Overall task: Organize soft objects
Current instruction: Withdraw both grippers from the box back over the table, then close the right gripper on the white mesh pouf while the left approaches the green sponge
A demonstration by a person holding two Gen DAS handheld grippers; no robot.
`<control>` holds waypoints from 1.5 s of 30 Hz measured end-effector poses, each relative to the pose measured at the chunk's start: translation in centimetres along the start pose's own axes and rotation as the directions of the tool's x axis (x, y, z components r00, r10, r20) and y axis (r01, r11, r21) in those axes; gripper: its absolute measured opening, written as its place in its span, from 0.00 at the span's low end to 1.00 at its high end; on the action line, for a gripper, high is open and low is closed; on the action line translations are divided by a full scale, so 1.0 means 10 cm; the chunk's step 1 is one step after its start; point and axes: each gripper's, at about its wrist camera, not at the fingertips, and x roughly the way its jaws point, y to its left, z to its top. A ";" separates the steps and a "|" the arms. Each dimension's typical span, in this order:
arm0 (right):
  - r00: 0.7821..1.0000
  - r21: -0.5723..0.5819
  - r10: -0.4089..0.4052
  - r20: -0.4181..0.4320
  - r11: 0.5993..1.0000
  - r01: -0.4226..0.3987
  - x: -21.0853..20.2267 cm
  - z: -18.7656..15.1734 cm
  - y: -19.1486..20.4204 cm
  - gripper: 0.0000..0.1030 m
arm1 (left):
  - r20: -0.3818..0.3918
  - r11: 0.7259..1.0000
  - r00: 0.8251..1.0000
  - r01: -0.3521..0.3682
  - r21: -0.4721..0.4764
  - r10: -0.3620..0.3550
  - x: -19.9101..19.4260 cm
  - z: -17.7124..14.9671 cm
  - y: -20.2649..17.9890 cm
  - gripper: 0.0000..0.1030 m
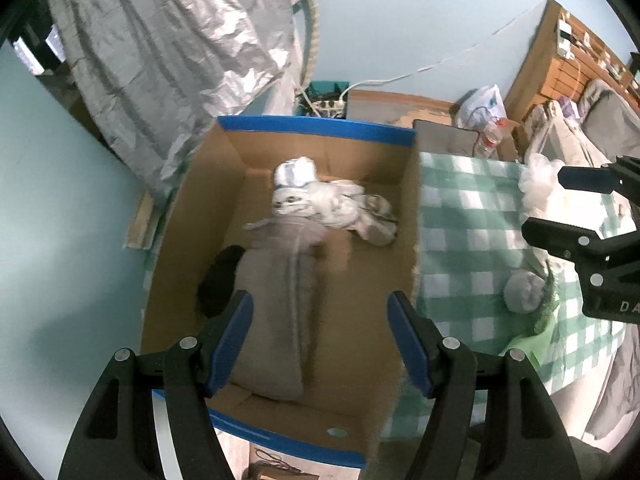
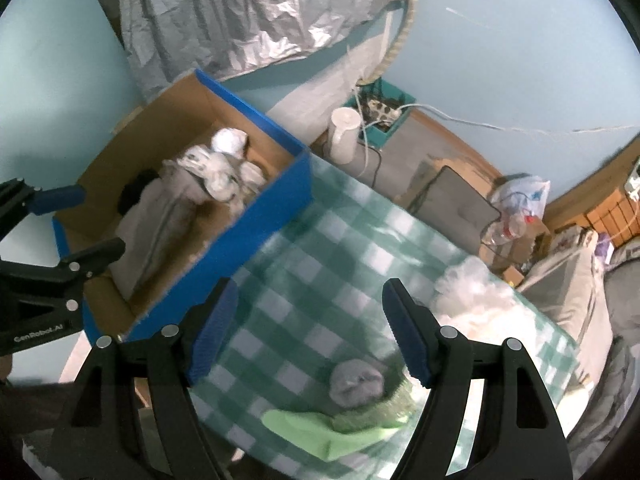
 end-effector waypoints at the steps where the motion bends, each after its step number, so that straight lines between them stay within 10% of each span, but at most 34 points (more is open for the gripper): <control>1: 1.000 0.003 -0.003 0.000 1.000 0.003 -0.01 -0.03 -0.03 0.73 | -0.001 1.000 1.000 0.002 0.007 -0.002 -0.01 0.00 -0.04 0.69; 45: 0.996 0.245 -0.017 -0.082 0.969 0.037 0.17 -0.80 -1.66 0.75 | -0.050 0.949 0.997 0.063 0.309 -0.050 0.27 0.28 -1.75 0.73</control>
